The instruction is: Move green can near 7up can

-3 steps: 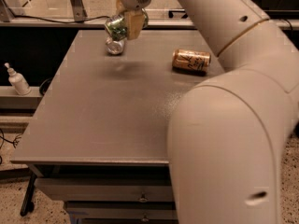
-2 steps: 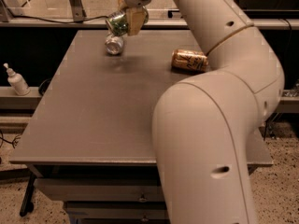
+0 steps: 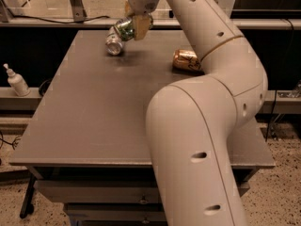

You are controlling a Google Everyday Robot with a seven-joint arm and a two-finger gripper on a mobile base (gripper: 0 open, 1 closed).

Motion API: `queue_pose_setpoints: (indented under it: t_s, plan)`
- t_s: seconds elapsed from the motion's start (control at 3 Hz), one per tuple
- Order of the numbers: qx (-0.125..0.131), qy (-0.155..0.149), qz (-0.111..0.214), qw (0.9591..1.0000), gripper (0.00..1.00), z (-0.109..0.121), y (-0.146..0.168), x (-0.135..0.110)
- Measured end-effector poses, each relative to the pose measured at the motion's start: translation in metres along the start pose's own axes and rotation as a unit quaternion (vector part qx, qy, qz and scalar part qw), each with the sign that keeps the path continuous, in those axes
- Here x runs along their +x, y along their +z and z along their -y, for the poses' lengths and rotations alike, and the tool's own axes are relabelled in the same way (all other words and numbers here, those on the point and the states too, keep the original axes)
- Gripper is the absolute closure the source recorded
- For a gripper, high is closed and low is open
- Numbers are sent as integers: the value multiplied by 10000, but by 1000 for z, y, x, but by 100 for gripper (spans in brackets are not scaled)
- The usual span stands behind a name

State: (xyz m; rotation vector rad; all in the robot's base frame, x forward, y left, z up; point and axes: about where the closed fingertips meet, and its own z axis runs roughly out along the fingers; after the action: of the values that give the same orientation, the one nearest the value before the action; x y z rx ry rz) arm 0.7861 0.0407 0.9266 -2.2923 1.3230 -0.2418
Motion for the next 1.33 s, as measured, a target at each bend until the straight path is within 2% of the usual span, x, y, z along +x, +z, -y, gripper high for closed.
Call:
queue_pose_setpoints:
  t_s: [0.33, 0.67, 1.0, 1.33]
  plan:
    - [-156, 6, -180, 9997, 100, -9, 14, 18]
    - [-275, 14, -229, 9994, 100, -17, 26, 27]
    - [-434, -96, -131, 9989, 100, -21, 40, 19]
    - [-625, -152, -47, 9979, 81, -27, 54, 8]
